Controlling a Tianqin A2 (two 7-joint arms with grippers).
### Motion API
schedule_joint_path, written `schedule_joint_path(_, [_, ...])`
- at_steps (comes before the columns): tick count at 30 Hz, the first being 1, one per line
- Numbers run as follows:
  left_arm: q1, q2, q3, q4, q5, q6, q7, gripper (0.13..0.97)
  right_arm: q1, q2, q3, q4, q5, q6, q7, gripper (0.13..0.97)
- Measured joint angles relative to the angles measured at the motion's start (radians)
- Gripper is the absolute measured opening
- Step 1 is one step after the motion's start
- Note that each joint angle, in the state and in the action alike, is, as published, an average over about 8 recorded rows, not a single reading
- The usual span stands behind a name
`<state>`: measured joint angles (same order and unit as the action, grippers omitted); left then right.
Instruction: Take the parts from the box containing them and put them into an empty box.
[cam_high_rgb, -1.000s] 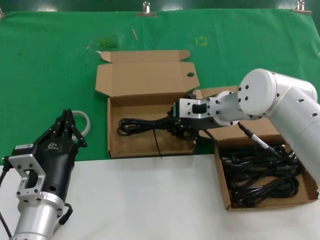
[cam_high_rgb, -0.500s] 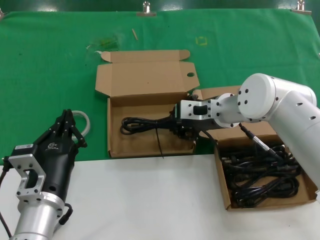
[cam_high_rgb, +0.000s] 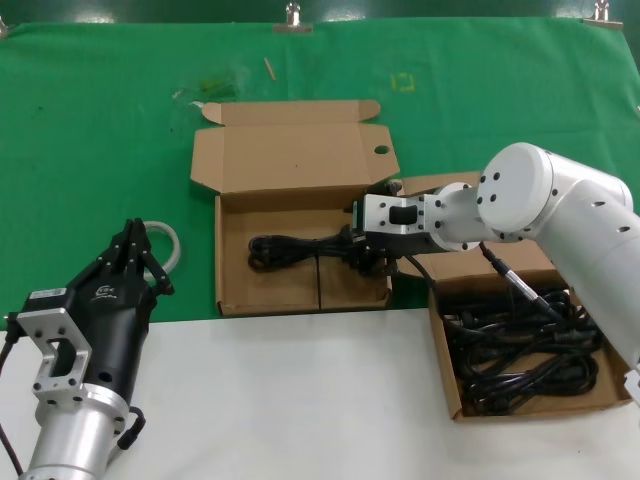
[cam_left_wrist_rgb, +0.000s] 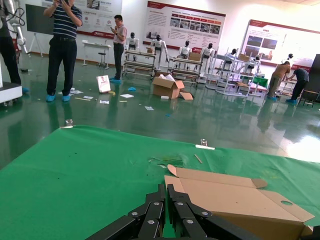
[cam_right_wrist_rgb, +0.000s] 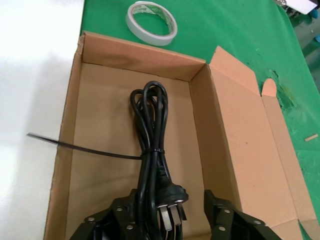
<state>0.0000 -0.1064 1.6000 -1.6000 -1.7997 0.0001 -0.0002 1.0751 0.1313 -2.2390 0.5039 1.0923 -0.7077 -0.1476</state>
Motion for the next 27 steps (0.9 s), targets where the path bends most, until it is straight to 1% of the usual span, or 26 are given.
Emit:
schedule_joint_path(2, [0.0, 0.0, 0.0, 0.0, 0.0, 0.0, 0.0, 0.156, 0.004, -0.003, 0.003, -0.01, 0.006, 0.004, -0.009, 0.42])
schedule_joint_path(10, [0.0, 0.0, 0.0, 0.0, 0.0, 0.0, 0.0, 0.156, 0.016, -0.013, 0.013, -0.043, 0.03, 0.017, -0.041, 0.557])
schedule_joint_path(11, [0.0, 0.0, 0.0, 0.0, 0.0, 0.0, 0.0, 0.156, 0.018, -0.015, 0.015, -0.046, 0.033, 0.019, -0.045, 0.557])
schedule_joint_path(16, [0.0, 0.0, 0.0, 0.0, 0.0, 0.0, 0.0, 0.156, 0.026, -0.02, 0.022, -0.052, 0.046, 0.025, -0.053, 0.674])
schedule_joint_path(19, [0.0, 0.0, 0.0, 0.0, 0.0, 0.0, 0.0, 0.156, 0.026, -0.015, 0.024, -0.035, 0.048, 0.023, -0.043, 0.744])
schedule_joint_path(20, [0.0, 0.0, 0.0, 0.0, 0.0, 0.0, 0.0, 0.156, 0.024, -0.011, 0.024, -0.024, 0.047, 0.02, -0.037, 0.744])
schedule_joint_path(27, [0.0, 0.0, 0.0, 0.0, 0.0, 0.0, 0.0, 0.156, 0.001, 0.029, 0.019, 0.071, 0.032, -0.008, 0.02, 0.865])
